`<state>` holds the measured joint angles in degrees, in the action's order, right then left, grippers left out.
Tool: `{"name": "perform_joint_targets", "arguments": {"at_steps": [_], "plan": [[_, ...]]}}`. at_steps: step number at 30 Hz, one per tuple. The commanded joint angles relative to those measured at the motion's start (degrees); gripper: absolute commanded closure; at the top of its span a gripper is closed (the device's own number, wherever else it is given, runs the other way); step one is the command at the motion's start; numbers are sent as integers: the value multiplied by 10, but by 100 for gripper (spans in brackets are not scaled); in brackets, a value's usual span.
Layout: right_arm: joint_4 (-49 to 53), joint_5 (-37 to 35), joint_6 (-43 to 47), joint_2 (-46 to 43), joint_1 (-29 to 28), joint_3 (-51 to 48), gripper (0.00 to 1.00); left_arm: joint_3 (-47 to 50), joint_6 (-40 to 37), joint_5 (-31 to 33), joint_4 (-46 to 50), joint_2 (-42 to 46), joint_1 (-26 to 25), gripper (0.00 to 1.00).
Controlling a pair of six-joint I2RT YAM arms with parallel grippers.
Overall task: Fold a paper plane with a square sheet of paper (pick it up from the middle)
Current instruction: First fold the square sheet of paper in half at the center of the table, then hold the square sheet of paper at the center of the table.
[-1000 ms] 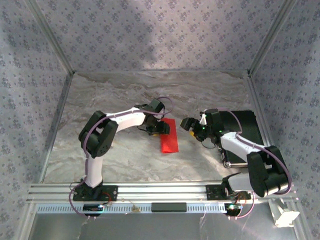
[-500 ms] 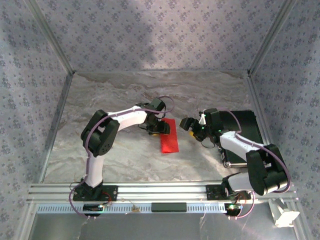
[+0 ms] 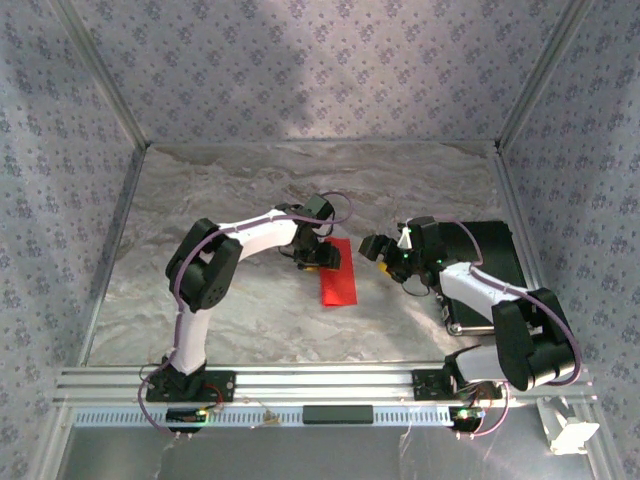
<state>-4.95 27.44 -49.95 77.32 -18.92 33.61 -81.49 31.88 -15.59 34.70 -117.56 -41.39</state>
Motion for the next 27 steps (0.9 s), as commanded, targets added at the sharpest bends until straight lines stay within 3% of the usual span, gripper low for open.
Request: {"name": "perform_joint_targets", "arguments": {"at_steps": [1, 15, 21, 27], "plan": [[8, 1, 10, -2, -5, 12, 14, 31, -20, 57, -4, -79, -5, 43], [1, 6, 11, 6, -6, 12, 19, 34, -13, 61, -10, -75, -5, 43], [-12, 20, 13, 29, -13, 16, 50, 34, -15, 60, -9, -75, -5, 43], [-21, 38, 13, 82, -33, 40, 96, 36, -15, 60, -13, -77, -6, 43]]}}
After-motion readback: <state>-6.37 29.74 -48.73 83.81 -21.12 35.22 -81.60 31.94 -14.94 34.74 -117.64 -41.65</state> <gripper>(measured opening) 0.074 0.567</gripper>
